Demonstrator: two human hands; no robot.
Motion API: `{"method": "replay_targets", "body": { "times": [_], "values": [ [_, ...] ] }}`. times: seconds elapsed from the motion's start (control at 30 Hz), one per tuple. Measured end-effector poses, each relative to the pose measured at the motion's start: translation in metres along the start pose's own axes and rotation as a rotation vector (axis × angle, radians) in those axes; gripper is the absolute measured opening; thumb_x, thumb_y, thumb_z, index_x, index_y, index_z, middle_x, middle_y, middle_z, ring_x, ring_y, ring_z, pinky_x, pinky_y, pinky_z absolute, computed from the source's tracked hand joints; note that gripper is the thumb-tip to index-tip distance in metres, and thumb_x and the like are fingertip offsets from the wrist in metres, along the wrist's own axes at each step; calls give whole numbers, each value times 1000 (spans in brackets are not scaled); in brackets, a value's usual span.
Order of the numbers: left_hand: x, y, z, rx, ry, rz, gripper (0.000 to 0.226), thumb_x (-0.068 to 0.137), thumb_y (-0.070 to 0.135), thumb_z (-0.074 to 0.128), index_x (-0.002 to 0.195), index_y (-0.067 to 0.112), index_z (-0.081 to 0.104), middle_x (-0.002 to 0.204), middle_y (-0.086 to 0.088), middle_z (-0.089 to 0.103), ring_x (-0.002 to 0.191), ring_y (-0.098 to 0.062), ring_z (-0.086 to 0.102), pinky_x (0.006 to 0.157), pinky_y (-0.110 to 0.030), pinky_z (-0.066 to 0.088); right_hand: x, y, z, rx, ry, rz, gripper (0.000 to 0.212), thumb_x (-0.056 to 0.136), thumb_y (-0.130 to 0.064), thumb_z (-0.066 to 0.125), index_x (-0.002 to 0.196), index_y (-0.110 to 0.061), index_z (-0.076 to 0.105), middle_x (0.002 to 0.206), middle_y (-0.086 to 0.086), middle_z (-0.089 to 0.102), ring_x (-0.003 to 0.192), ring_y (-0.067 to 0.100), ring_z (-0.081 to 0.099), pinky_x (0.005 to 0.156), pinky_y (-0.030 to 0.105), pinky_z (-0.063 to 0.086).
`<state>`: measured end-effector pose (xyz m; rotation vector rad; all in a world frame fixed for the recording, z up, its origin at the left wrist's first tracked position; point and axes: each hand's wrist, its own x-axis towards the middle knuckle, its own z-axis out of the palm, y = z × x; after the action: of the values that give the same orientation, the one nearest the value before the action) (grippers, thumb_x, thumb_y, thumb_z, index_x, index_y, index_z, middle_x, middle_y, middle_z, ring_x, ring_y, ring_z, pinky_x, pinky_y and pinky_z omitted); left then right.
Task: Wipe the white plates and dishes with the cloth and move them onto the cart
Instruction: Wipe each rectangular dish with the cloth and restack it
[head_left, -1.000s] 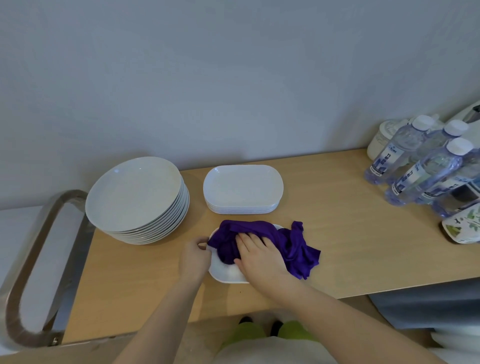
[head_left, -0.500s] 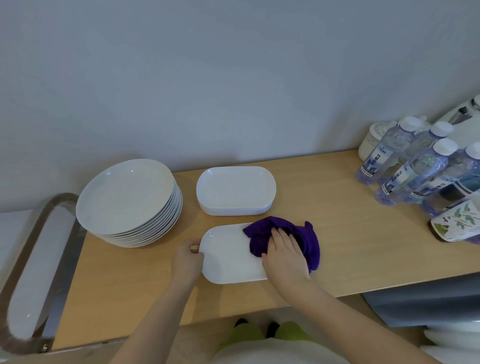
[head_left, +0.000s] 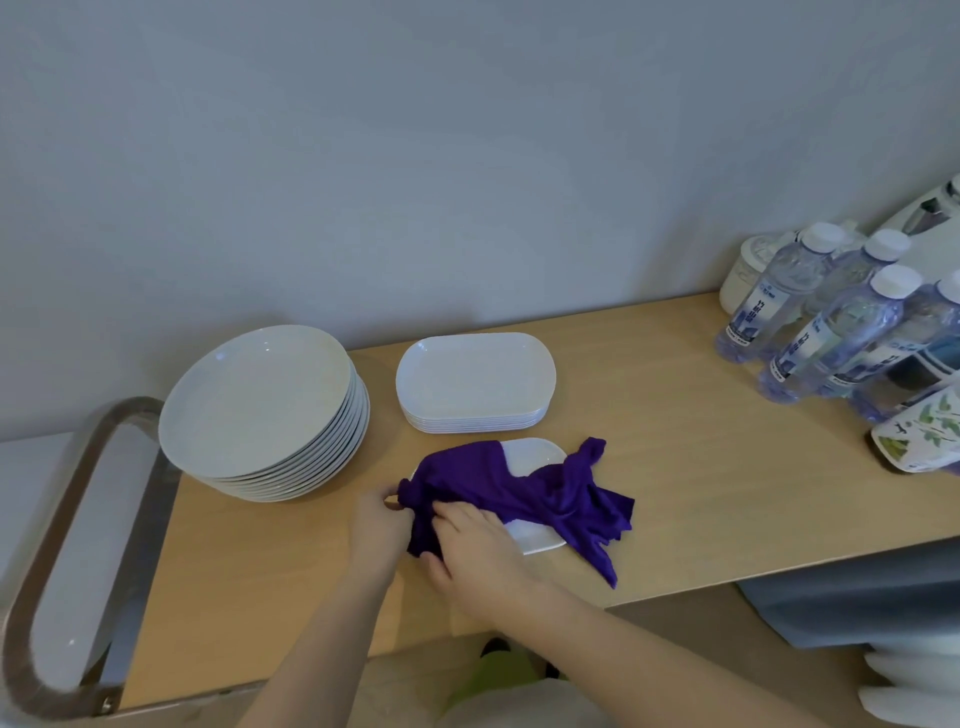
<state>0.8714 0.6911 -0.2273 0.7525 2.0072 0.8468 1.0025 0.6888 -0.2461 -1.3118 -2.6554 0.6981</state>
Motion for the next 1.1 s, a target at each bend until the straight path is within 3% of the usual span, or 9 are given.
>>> {"method": "replay_targets", "body": {
  "times": [0.13,0.2,0.33,0.47,0.53,0.6,0.73,0.87,1.1],
  "values": [
    [-2,1,1,-27,-9,-35,35,80,-7,50,98,22,60,80,-10,65,64,-23,60,58,-34,50,-24,12,0,-6,-11,-37,40,99,-36,38,127,-14,54,137,-1,48,126,15,42,106,32,31],
    [-3,2,1,-29,-18,-41,32,81,-3,56,100,23,62,85,-8,66,72,-21,63,61,-32,52,-37,21,-7,-25,4,-43,33,98,-36,37,118,-16,55,121,-2,55,110,16,50,94,30,39],
    [-3,1,-1,-32,-38,-23,29,78,2,61,97,23,64,86,-3,68,78,-19,65,62,-32,54,-57,48,-28,-114,38,24,26,98,-36,35,105,-18,52,105,-4,54,96,15,51,76,25,37],
    [-3,2,-1,-48,-40,-21,25,75,4,68,88,25,65,86,4,65,79,-17,64,67,-37,57,-60,71,-43,-239,3,77,26,99,-29,35,109,-14,54,109,0,55,101,18,52,85,28,41],
    [-4,3,-1,-49,-43,-14,27,74,2,67,78,29,65,83,5,66,76,-18,65,67,-41,57,-57,75,-49,-339,11,124,16,87,-26,60,95,-13,62,95,0,60,87,16,58,79,26,46],
    [-4,4,-2,-25,-46,6,31,73,-1,61,75,30,64,81,4,69,74,-22,66,64,-39,55,-50,78,-51,-345,119,206,25,64,-23,83,81,-14,67,81,-2,63,72,13,62,67,23,50],
    [-3,5,-2,54,-55,47,37,71,-6,50,75,27,63,78,2,69,72,-26,66,63,-36,52,-31,86,-44,-249,93,294,38,98,-29,39,134,-17,41,135,-3,43,122,15,43,103,25,30],
    [2,5,-3,91,-63,41,38,72,-8,48,76,27,61,78,3,67,72,-28,65,62,-35,51,-10,81,-34,-277,80,256,42,99,-29,36,139,-16,34,139,-2,40,127,17,39,111,28,21],
    [6,2,5,186,-62,16,26,76,-4,48,93,14,53,84,-4,61,74,-24,60,58,-33,48,-10,90,-39,-363,34,230,43,100,-38,36,137,-16,37,140,-3,39,125,18,40,104,31,29]
  ]
}}
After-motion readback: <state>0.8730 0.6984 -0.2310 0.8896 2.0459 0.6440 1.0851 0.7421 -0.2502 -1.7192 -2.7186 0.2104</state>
